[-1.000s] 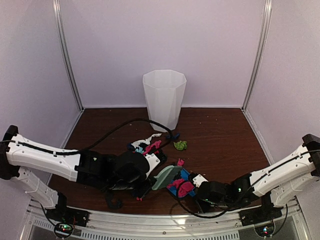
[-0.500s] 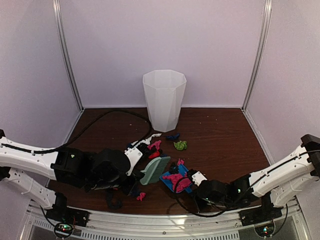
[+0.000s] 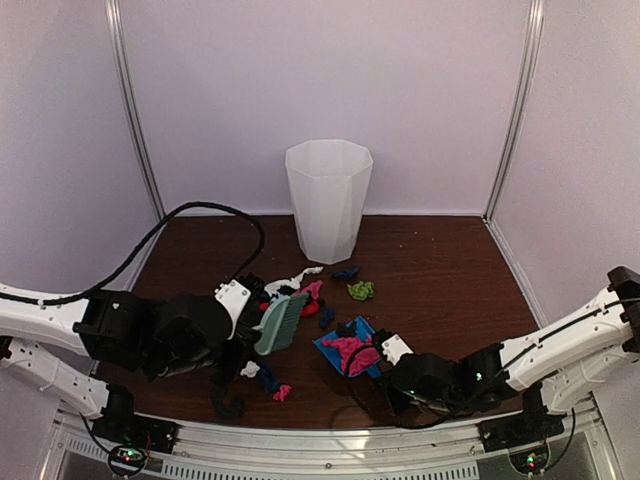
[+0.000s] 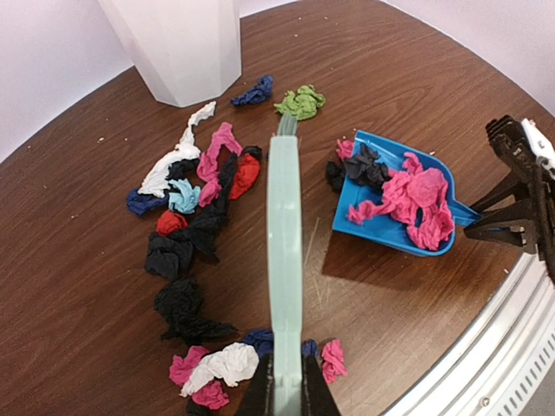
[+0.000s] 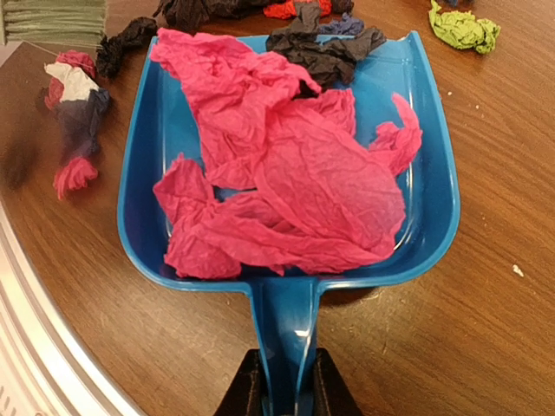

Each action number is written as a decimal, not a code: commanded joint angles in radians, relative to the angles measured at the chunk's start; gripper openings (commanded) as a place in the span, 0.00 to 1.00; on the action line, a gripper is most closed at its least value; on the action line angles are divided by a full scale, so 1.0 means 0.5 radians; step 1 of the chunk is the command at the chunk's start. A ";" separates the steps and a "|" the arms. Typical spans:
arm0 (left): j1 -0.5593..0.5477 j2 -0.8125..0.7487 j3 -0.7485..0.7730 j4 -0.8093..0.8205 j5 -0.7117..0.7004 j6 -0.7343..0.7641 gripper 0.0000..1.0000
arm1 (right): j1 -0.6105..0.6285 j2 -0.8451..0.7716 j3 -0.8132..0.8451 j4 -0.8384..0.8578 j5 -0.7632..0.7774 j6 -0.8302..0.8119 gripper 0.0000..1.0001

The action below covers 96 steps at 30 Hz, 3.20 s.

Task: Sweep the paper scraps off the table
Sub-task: Dump the paper scraps into the trash bin.

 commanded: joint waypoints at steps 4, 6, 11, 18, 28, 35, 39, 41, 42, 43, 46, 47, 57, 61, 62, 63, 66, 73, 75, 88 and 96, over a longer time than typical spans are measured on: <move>-0.010 -0.077 -0.040 -0.087 -0.169 -0.102 0.00 | -0.016 -0.093 0.230 -0.286 0.146 0.035 0.00; -0.009 -0.082 -0.042 -0.123 -0.201 -0.126 0.00 | -0.024 -0.093 0.290 -0.339 0.149 0.025 0.00; -0.008 -0.103 -0.065 -0.178 -0.254 -0.169 0.00 | -0.061 -0.080 0.460 -0.480 0.134 -0.031 0.00; -0.002 -0.150 -0.107 -0.247 -0.373 -0.263 0.00 | -0.149 -0.078 0.732 -0.653 0.079 -0.147 0.00; 0.218 -0.176 -0.171 -0.377 -0.441 -0.471 0.00 | -0.365 -0.024 1.143 -0.795 -0.106 -0.309 0.00; 0.320 -0.220 -0.197 -0.299 -0.353 -0.444 0.00 | -0.491 0.078 1.427 -0.818 -0.252 -0.382 0.00; 0.318 -0.302 -0.224 -0.165 -0.216 -0.351 0.00 | -0.550 0.180 1.638 -0.854 -0.317 -0.407 0.00; 0.318 -0.319 -0.204 -0.177 -0.164 -0.349 0.00 | -0.592 0.243 1.751 -0.889 -0.339 -0.416 0.00; 0.316 -0.323 -0.204 -0.179 -0.144 -0.358 0.00 | -0.613 0.276 1.813 -0.906 -0.355 -0.424 0.00; 0.319 -0.324 -0.196 -0.185 -0.136 -0.380 0.00 | -0.637 0.311 1.874 -0.927 -0.372 -0.434 0.00; 0.318 -0.313 -0.140 -0.277 -0.190 -0.485 0.00 | -0.718 0.432 2.056 -0.986 -0.423 -0.458 0.00; 0.318 -0.321 -0.134 -0.286 -0.211 -0.490 0.00 | -0.746 0.464 2.114 -0.998 -0.451 -0.463 0.00; 0.318 -0.761 -0.280 -0.048 -0.079 -0.317 0.00 | -1.037 0.812 2.651 -1.079 -0.781 -0.479 0.00; 0.318 -0.816 -0.279 -0.159 -0.156 -0.395 0.00 | -1.135 0.951 2.854 -1.096 -0.909 -0.461 0.00; 0.318 -0.809 -0.279 -0.165 -0.166 -0.404 0.00 | -1.155 0.980 2.893 -1.097 -0.935 -0.456 0.00; 0.318 -0.799 -0.278 -0.181 -0.185 -0.423 0.00 | -1.172 1.012 2.933 -1.097 -0.963 -0.448 0.00; 0.318 -0.737 -0.265 -0.225 -0.243 -0.468 0.00 | -1.236 1.088 3.026 -1.080 -1.094 -0.408 0.00; 0.319 -0.703 -0.265 -0.241 -0.257 -0.483 0.00 | -1.368 1.196 3.089 -0.952 -1.346 -0.278 0.00; 0.318 -0.710 -0.270 -0.241 -0.251 -0.483 0.00 | -1.398 1.214 3.094 -0.924 -1.396 -0.252 0.00; 0.318 -0.688 -0.275 -0.241 -0.284 -0.481 0.00 | -1.554 1.253 2.958 -0.475 -1.734 0.139 0.00; 0.320 -0.671 -0.275 -0.241 -0.279 -0.480 0.00 | -1.596 1.233 2.832 -0.134 -1.858 0.433 0.00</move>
